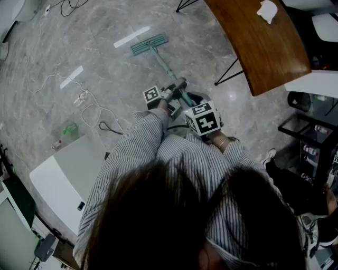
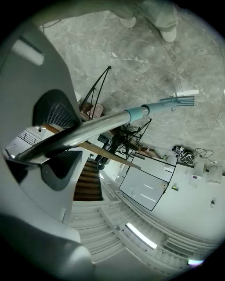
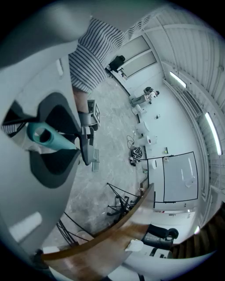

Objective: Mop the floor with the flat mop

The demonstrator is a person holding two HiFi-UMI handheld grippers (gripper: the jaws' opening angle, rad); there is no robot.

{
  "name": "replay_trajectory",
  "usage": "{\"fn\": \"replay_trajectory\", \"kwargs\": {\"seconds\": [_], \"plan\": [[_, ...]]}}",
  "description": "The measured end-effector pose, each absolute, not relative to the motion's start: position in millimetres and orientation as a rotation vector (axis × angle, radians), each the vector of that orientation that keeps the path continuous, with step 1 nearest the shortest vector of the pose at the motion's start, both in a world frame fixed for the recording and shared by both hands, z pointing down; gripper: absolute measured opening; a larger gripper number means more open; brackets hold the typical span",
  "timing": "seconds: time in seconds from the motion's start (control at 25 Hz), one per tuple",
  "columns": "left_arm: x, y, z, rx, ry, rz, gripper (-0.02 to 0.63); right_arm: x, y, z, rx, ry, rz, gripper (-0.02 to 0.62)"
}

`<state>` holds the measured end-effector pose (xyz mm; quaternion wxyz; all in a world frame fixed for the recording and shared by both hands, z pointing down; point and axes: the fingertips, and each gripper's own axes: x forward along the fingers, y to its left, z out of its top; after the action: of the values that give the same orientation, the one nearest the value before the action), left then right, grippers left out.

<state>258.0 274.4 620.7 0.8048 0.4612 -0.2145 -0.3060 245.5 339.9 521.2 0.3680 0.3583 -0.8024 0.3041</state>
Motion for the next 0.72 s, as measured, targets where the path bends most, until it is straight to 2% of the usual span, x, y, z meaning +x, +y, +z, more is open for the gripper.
{"fn": "replay_trajectory", "kwargs": {"seconds": [0.72], "plan": [[260, 294, 605, 1.0, -0.421, -0.696, 0.15, 244, 350, 513, 0.955, -2.132, 0.781, 0.115]]}}
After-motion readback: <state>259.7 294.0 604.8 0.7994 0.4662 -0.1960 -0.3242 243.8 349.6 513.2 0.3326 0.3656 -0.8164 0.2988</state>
